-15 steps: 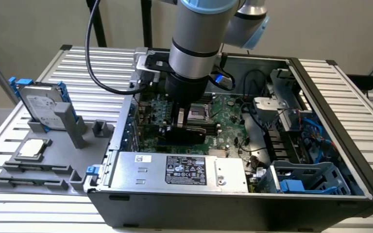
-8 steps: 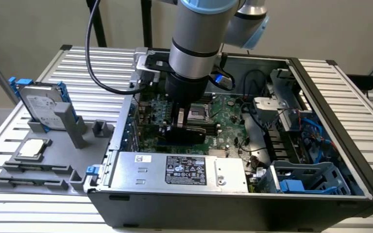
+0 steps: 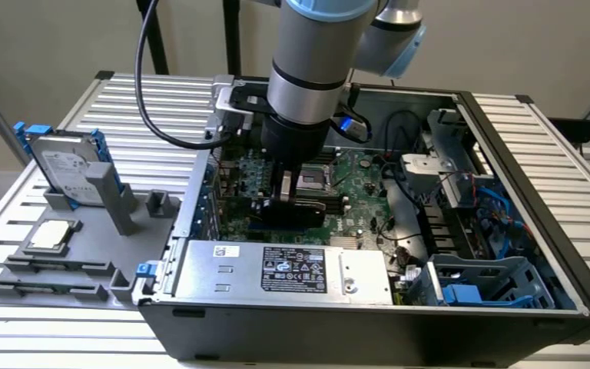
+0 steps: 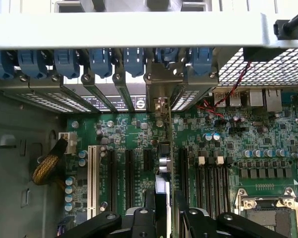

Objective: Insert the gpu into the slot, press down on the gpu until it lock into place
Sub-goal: 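Insert the gpu into the slot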

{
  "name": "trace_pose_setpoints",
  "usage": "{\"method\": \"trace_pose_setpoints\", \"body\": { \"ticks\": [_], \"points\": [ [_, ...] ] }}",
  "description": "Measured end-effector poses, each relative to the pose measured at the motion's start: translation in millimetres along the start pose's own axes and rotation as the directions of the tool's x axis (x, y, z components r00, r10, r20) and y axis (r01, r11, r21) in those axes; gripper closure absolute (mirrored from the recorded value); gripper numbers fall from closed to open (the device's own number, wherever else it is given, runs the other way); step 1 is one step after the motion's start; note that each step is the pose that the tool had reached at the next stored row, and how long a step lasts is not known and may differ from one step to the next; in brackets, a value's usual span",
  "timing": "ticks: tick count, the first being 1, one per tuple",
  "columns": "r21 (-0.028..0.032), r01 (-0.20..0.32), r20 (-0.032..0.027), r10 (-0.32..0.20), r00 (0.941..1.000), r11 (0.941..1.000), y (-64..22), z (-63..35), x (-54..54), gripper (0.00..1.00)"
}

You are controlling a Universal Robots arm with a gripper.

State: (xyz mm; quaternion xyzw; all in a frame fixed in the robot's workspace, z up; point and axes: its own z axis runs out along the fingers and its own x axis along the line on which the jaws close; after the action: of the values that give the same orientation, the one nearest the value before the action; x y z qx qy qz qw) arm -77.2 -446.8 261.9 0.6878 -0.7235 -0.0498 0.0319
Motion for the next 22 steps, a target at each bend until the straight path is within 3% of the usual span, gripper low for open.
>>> {"method": "trace_pose_setpoints", "body": {
  "ticks": [10,22],
  "points": [
    [-0.0048,0.000,-0.0006,0.000,1.0000,1.0000,-0.1,1.0,0.0,0.74],
    [-0.0057,0.000,-0.0002,0.000,1.0000,1.0000,-0.2,1.5,0.0,0.74]
  ]
}}
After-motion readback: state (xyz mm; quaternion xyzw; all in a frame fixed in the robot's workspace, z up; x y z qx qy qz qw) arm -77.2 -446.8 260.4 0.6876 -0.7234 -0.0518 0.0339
